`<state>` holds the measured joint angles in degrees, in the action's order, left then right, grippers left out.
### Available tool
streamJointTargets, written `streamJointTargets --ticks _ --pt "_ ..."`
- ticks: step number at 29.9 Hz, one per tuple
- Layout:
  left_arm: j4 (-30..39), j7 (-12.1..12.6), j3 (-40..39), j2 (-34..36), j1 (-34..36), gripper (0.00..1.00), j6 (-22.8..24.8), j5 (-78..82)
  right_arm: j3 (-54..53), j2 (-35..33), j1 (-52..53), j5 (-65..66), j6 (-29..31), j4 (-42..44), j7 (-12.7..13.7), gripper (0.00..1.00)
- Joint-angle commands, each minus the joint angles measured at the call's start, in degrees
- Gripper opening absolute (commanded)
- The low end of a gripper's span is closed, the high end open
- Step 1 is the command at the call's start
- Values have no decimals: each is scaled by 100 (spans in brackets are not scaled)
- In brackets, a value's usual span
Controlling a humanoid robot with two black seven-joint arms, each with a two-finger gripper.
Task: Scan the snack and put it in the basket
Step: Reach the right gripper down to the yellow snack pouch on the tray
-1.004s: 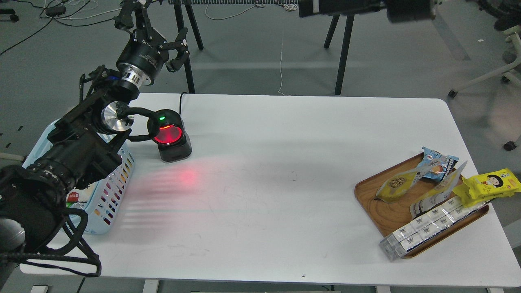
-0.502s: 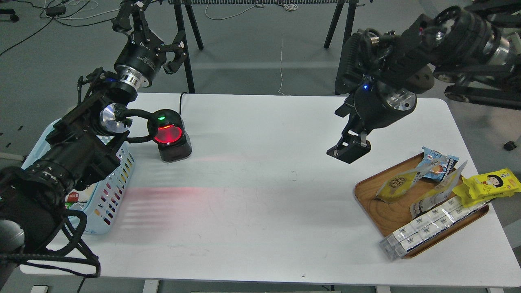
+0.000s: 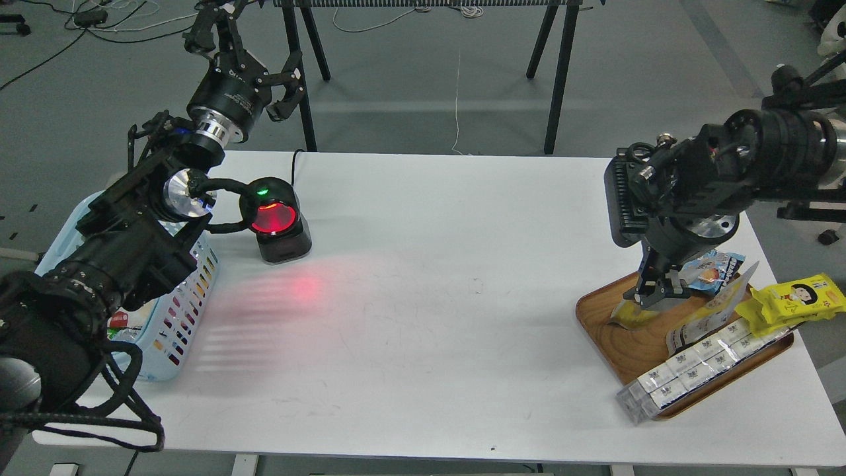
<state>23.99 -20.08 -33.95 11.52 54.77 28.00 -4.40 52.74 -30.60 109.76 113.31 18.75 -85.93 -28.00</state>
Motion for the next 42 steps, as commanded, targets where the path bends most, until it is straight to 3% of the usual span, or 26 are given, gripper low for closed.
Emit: streamJointTargets --ticks 1,9,16,20,22,25,42 --pt "0 4 3 17 -1 99 0 0 16 -174 -209 208 6 41 0 73" --pt "-18 -5 -6 -27 -28 99 0 0 8 -351 -552 490 -3 471 0 63" --pt "-26 -31 -32 -27 34 99 0 -8 -1 -342 -859 815 -3 876 0 41" --pt "-26 -40 -15 -36 34 99 0 -17 -36 -333 -939 798 -3 937 0 33" --pt "-26 -40 -24 -36 7 99 0 -17 -54 -316 -939 789 -3 929 0 24" --pt "-26 -40 -32 -45 -1 99 0 -26 -62 -289 -939 780 -3 929 0 3" --pt "-26 -14 -6 17 34 99 0 -26 -449 -552 -597 701 -20 753 0 0"
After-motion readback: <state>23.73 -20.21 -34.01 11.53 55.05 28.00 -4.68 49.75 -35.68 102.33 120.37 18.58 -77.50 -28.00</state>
